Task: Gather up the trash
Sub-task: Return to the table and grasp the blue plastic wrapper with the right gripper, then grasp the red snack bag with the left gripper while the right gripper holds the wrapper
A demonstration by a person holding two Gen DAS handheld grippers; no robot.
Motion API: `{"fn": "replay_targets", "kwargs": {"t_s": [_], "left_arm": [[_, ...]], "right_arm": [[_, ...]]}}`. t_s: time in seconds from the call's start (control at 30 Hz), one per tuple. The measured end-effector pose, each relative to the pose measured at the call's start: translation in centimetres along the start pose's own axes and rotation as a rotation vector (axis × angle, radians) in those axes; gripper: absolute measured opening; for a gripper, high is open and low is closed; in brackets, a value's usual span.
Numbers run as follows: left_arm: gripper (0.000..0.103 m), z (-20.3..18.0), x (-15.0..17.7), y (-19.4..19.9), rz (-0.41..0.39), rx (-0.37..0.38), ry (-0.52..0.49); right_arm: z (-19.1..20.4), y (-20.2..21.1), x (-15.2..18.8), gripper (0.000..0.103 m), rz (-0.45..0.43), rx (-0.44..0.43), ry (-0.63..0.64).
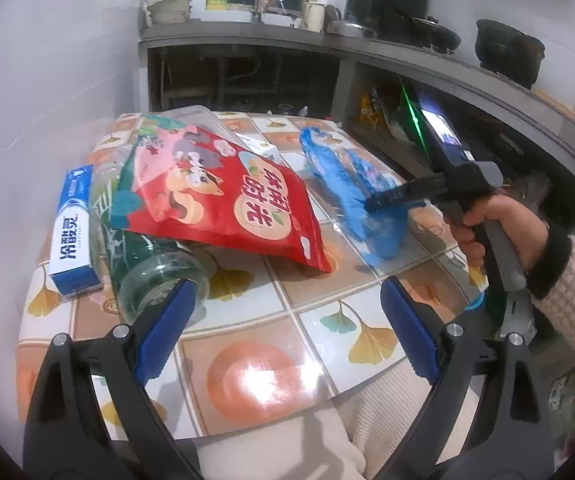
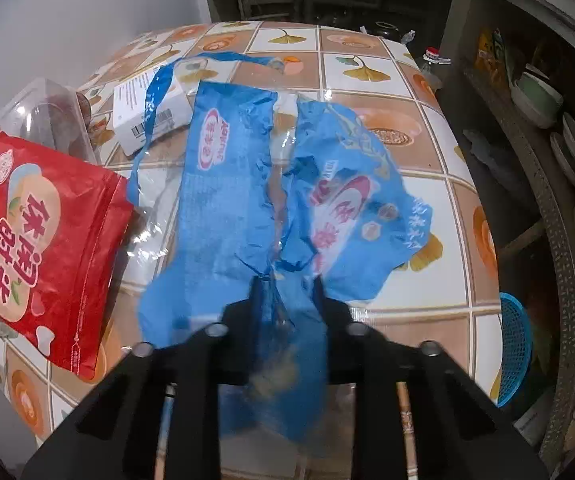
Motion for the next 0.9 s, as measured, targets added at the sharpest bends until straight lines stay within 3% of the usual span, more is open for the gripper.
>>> {"fn": "replay_targets", "kwargs": {"t_s": [0.2,0.43,0.53,0.77,0.9], "left_arm": [[0.090,0.8,-0.4,0.7,-0.031,-0.031,0.029],[0.088,0.5,-1.3,-0.1,-0.065,0.023,0.117],[0.077,0.1,-1.4,-1.4,-0.054,0.028,0.137],[0.058,1.0,-1.5,-4.7,-0.015,0.026,0.317],[0.057,1.0,-1.5,-6.2,-0.005,0.018,0.368]], "right_arm": [[-1.4,0.6,1.3,0.005,-0.012,-0.071,-0.089],[-3.3,1.9,4.4,0.004,-0.028,-0.160,-0.193],[-3.7,2.2,5.1,0.004,-0.031,-0.179,-0.211],[-4.0,2.1,5.4,0.004,-0.044,-0.203,-0.230],[-4.1,2.0,5.4,0.004,-0.051,-0.212,-0.231]]}}
Point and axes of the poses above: each gripper's, at about its wrist camera, not at the fingertips, and y roughly against the way its jaws point, z to its left, x to its underside, the point moved 5 cm from there along -y, roughly the way its jaws point, and after that the axes turned 1 degree about z, right-handed, at the moved point
